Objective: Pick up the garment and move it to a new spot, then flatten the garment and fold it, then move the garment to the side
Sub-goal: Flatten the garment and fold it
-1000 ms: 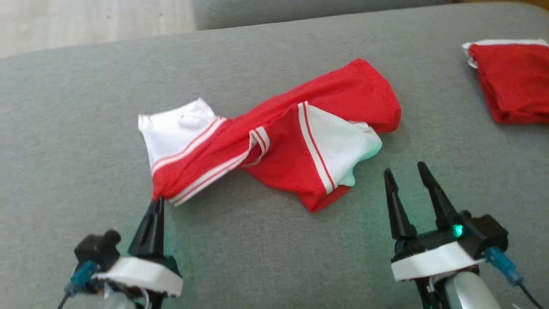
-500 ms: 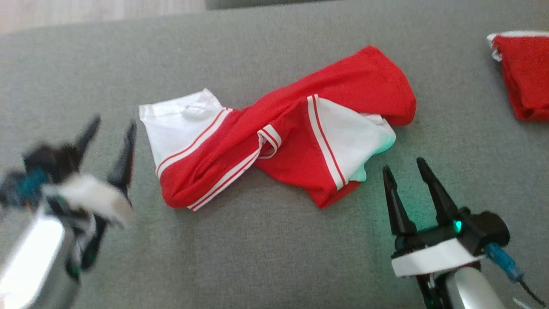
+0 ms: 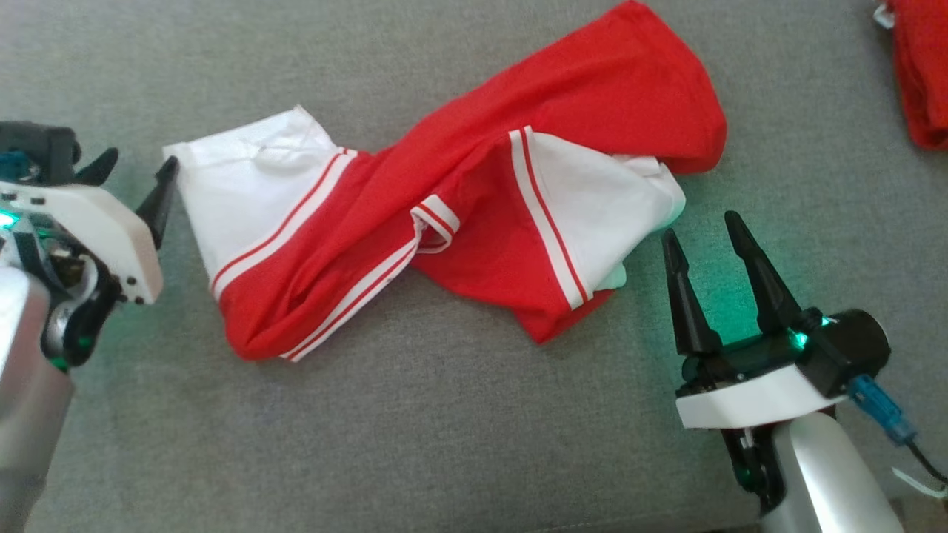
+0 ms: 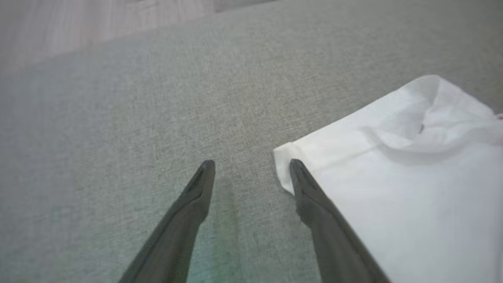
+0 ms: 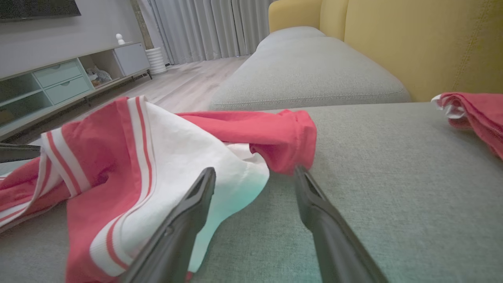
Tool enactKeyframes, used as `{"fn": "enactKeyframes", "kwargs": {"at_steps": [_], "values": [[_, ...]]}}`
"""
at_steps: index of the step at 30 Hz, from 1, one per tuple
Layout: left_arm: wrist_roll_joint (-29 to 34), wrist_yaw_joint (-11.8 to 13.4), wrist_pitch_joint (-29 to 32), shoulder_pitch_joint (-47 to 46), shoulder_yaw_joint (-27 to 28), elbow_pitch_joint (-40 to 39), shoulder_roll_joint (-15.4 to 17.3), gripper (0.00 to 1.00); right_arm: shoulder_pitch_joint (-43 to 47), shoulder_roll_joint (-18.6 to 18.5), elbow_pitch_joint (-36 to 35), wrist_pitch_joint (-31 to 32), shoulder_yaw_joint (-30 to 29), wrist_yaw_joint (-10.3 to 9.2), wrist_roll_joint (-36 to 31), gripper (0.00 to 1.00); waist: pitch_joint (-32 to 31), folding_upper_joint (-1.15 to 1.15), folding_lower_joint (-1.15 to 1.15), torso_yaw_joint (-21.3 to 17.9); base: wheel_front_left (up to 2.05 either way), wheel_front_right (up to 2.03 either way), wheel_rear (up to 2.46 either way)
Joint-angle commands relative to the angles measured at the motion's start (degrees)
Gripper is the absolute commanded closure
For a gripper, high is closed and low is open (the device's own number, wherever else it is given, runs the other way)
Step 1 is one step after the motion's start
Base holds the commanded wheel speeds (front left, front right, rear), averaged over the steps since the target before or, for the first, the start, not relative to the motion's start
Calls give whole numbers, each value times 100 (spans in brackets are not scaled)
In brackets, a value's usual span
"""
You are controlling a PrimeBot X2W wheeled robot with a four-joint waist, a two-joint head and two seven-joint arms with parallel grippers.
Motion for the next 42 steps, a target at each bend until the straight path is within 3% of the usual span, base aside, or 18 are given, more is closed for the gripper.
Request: {"fn": "enactKeyframes", "kwargs": {"at_steps": [1, 9, 12, 13, 18, 27, 34, 39, 40, 41, 42], "values": [[-48, -17, 11, -309, 250, -114, 298, 0, -98, -36, -190, -32, 121, -4, -17, 0, 112, 0, -2, -61, 0, 0, 0], [-247, -169, 26, -408, 164, 275, 218, 1, -202, -18, -179, -32, 106, -4, -17, 0, 240, 0, -2, -60, 0, 0, 0], [-340, -230, 22, -407, 69, 334, 155, 80, -241, -30, -169, -32, 110, -4, -25, 0, 242, 0, -2, -46, 0, 0, 0], [-378, -246, 43, -402, 39, 330, 143, 100, -246, -37, -168, -32, 102, -4, -27, 0, 238, 0, -2, -40, 0, 0, 0], [-589, -310, 36, -395, -81, 144, 204, 100, -240, -60, -166, -32, 51, -4, -43, 0, 211, 0, -2, -2, 0, 0, 0], [-451, -331, -737, -592, -99, -460, 480, 100, -251, -41, -133, -32, 41, -4, -49, 0, 145, 0, -2, 69, 0, 0, 0], [-810, -336, -622, -333, -661, -1452, 509, 100, -266, 2, -118, -32, 67, -4, -19, 0, 140, 0, -2, 54, 0, 0, 0], [-576, -272, -632, -153, -879, -1463, 559, 100, -290, 25, -114, -32, 74, -4, -14, 0, 174, 0, -2, 37, 0, 0, 0], [-511, -212, -662, -115, -904, -1420, 553, 95, -300, 30, -111, -32, 79, -4, -11, 0, 183, 0, -2, 31, 0, 0, 0], [-434, -156, -680, -79, -940, -1371, 556, 36, -311, 36, -109, -32, 82, -4, -7, 0, 190, 0, -2, 26, 0, 0, 0], [-400, -124, -674, -40, -979, -1331, 543, 0, -319, 40, -107, -32, 80, -4, -3, 0, 194, 0, -2, 24, 0, 0, 0]]}}
